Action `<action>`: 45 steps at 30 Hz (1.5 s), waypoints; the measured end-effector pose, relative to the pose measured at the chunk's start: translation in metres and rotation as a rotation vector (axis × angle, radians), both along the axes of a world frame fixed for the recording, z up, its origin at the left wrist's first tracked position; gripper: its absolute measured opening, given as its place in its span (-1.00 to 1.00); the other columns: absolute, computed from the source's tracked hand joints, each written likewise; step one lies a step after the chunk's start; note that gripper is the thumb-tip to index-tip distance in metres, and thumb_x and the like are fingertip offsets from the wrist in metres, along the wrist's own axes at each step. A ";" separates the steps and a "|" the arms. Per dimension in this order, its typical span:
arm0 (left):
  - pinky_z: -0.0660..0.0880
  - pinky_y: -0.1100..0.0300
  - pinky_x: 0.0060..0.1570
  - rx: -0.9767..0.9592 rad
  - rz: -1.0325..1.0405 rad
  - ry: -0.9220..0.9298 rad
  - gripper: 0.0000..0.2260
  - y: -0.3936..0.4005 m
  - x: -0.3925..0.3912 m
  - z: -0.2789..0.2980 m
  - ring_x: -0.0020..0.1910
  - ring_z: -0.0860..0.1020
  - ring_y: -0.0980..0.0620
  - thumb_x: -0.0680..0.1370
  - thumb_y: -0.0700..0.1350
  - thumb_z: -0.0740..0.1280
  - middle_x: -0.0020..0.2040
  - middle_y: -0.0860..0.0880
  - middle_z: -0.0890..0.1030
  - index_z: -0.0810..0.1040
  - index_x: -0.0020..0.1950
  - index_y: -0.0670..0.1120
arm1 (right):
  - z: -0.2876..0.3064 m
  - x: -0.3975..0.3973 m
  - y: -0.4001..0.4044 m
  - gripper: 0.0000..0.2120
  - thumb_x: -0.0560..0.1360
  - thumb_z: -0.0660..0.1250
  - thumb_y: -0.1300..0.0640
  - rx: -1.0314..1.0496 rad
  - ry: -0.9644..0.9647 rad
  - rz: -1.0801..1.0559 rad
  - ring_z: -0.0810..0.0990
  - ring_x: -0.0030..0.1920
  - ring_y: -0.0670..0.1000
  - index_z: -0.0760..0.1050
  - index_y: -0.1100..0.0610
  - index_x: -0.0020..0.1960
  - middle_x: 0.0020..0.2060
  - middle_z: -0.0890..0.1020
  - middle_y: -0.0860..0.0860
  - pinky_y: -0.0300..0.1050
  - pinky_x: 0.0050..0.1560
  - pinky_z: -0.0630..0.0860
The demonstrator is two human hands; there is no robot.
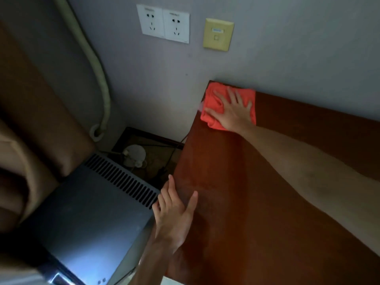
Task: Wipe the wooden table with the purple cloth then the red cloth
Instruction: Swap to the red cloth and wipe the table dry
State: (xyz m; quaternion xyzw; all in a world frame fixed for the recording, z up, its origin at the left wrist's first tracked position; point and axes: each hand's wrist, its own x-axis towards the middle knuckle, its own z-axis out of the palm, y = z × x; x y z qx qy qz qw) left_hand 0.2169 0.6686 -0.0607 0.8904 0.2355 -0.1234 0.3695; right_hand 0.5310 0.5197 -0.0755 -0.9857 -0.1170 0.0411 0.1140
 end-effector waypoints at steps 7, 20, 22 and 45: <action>-0.17 0.02 0.54 -0.039 -0.016 0.011 -0.30 0.000 0.000 0.001 0.56 -0.05 0.10 0.60 0.31 -0.01 0.56 0.10 0.02 -0.27 0.60 0.06 | 0.000 0.048 0.018 -0.18 0.51 0.09 -0.56 0.016 0.011 -0.078 -0.03 0.68 0.18 0.06 -0.25 0.67 0.70 0.05 0.03 0.56 0.53 -0.10; 0.06 -0.07 0.52 -0.759 0.161 -0.025 -0.44 0.025 0.007 0.005 0.51 0.26 0.06 0.59 0.35 0.07 0.45 0.05 0.40 0.31 0.52 0.13 | -0.007 -0.247 0.054 -0.19 0.52 0.03 -0.54 0.003 -0.055 0.057 -0.06 0.69 0.18 0.03 -0.24 0.68 0.71 0.01 0.02 0.48 0.56 -0.11; 0.42 0.02 0.30 -1.107 0.256 -0.007 -0.49 0.038 -0.001 0.023 0.27 0.57 0.00 0.64 0.24 0.03 0.27 -0.10 0.62 0.54 0.34 -0.04 | -0.009 -0.308 0.065 -0.20 0.52 0.04 -0.52 -0.020 -0.056 0.021 -0.04 0.69 0.18 0.05 -0.24 0.68 0.71 0.03 0.02 0.48 0.55 -0.08; 0.43 -0.05 0.25 0.423 -0.934 -0.078 -0.30 0.049 0.006 0.024 0.31 0.36 -0.14 0.41 0.15 0.49 0.33 -0.11 0.36 0.35 0.44 -0.09 | 0.052 -0.351 0.016 -0.33 0.50 0.49 -0.17 0.049 0.347 -0.251 0.33 0.43 0.13 0.39 0.03 0.52 0.36 0.41 0.04 0.11 0.36 0.40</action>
